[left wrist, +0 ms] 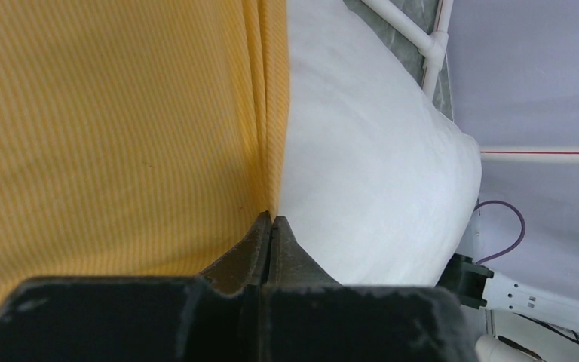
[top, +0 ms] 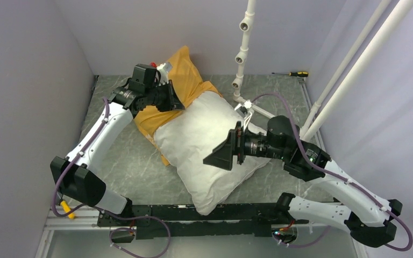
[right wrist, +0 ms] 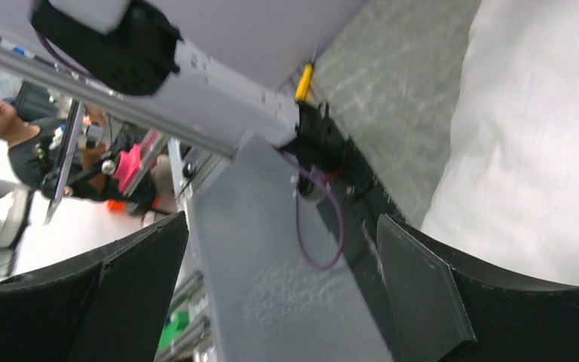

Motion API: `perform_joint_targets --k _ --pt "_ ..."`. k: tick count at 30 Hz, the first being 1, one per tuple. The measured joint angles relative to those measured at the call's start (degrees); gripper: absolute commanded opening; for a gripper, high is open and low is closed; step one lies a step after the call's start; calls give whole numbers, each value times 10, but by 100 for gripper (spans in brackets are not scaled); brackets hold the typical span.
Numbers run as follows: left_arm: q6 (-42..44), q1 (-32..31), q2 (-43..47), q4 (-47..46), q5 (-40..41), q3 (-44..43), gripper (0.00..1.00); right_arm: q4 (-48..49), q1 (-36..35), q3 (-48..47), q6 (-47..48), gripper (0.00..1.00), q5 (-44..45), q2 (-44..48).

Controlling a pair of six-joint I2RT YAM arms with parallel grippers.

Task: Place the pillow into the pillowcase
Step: Stuff the pillow into the pillowcase.

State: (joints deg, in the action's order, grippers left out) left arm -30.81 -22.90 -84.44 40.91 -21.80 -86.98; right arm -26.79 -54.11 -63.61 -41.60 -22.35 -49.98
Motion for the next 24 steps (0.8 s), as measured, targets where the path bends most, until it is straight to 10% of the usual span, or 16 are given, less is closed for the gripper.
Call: perform_joint_targets --k 15,17,20,24 --pt "12 4 29 1 -34 9 0 14 52 -137 122 94 232 -319" --pt "12 5 30 3 -39 9 0 33 46 -105 130 74 247 -348" --pt "11 5 30 3 -50 9 0 75 42 -77 139 2 261 -367" --pt "3 8 36 -2 -61 9 0 128 45 -56 112 0 259 -366"
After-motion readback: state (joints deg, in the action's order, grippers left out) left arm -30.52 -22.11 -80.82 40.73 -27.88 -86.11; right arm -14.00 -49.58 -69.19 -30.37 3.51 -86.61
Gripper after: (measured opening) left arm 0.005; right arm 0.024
